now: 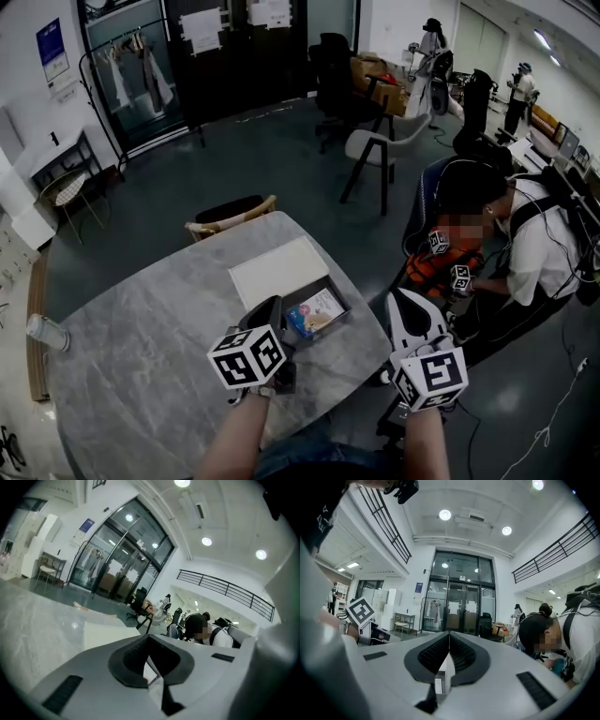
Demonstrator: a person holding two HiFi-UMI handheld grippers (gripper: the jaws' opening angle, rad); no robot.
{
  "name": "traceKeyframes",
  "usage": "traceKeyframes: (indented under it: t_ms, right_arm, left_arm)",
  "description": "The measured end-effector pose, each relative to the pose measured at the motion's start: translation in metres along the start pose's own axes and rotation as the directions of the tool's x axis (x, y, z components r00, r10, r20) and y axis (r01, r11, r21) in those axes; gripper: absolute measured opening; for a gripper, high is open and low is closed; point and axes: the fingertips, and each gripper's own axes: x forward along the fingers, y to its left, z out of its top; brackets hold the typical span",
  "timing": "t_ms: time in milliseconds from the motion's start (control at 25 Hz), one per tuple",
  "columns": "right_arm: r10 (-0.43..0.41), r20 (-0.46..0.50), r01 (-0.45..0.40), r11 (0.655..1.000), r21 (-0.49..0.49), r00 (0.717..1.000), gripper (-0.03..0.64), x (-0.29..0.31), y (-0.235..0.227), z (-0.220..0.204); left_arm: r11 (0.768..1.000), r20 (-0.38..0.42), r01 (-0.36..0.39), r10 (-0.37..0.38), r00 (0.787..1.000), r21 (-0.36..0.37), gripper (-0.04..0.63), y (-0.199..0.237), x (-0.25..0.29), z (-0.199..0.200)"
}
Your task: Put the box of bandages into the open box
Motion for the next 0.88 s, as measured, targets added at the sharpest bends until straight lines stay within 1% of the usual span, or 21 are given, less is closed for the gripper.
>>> traceKeyframes:
  t_ms: [80,120,200,280,400,480,520,560,600,720,760,880]
  right_arm:
    - [-0.001,0.018,0.001,1.0,-0.011,1.0,0.026,-0.004,-0.001,0.006]
    - [-0.001,0.029,0.002,1.0,-0.014,1.0,0.026,-0.006,-0.002,0.008]
    - [-0.002,0.046,0.003,1.0,-0.019,0.999,0.026,-0.01,-0.003,0.01]
    - [0.006,0.054,-0.004,1.0,-0.027,0.999,0.026,-0.014,-0.002,0.01]
    - [0.05,0.042,-0.048,0.998,-0.05,0.998,0.026,-0.023,0.003,0.01]
    - [0.077,0.025,-0.075,0.995,-0.068,0.997,0.026,-0.029,0.004,0.011]
    - [0.08,0.02,-0.079,0.994,-0.075,0.997,0.026,-0.032,0.003,0.011]
    - [0.077,0.02,-0.075,0.994,-0.079,0.997,0.026,-0.035,0.002,0.013]
    - [0.069,0.024,-0.066,0.994,-0.083,0.997,0.026,-0.038,-0.001,0.014]
    - [0.054,0.048,-0.049,0.994,-0.102,0.997,0.026,-0.043,-0.005,0.023]
    - [0.053,0.058,-0.046,0.993,-0.107,0.997,0.026,-0.044,-0.005,0.027]
    - [0.05,0.092,-0.039,0.992,-0.117,0.995,0.026,-0.044,-0.005,0.04]
  left_arm:
    - [0.995,0.066,-0.005,-0.002,0.998,0.103,0.011,0.0,-0.008,0.017]
    - [0.988,0.1,-0.012,-0.004,0.995,0.157,0.011,0.001,-0.013,0.025]
    - [0.964,0.166,-0.038,-0.007,0.986,0.262,0.011,0.004,-0.023,0.041]
    - [0.932,0.226,-0.074,-0.008,0.974,0.355,0.011,0.005,-0.035,0.054]
    - [0.868,0.304,-0.134,-0.02,0.953,0.479,0.011,0.005,-0.056,0.073]
    - [0.834,0.349,-0.159,-0.042,0.936,0.528,0.011,0.001,-0.071,0.086]
    - [0.825,0.369,-0.166,-0.055,0.928,0.54,0.011,-0.001,-0.077,0.092]
    - [0.822,0.386,-0.169,-0.066,0.92,0.543,0.011,-0.002,-0.082,0.097]
    - [0.826,0.398,-0.168,-0.074,0.914,0.538,0.011,-0.003,-0.086,0.101]
    - [0.853,0.425,-0.157,-0.082,0.902,0.498,0.011,0.0,-0.096,0.109]
    - [0.856,0.433,-0.159,-0.083,0.897,0.493,0.011,0.0,-0.1,0.112]
    - [0.851,0.46,-0.175,-0.085,0.884,0.495,0.011,0.002,-0.113,0.122]
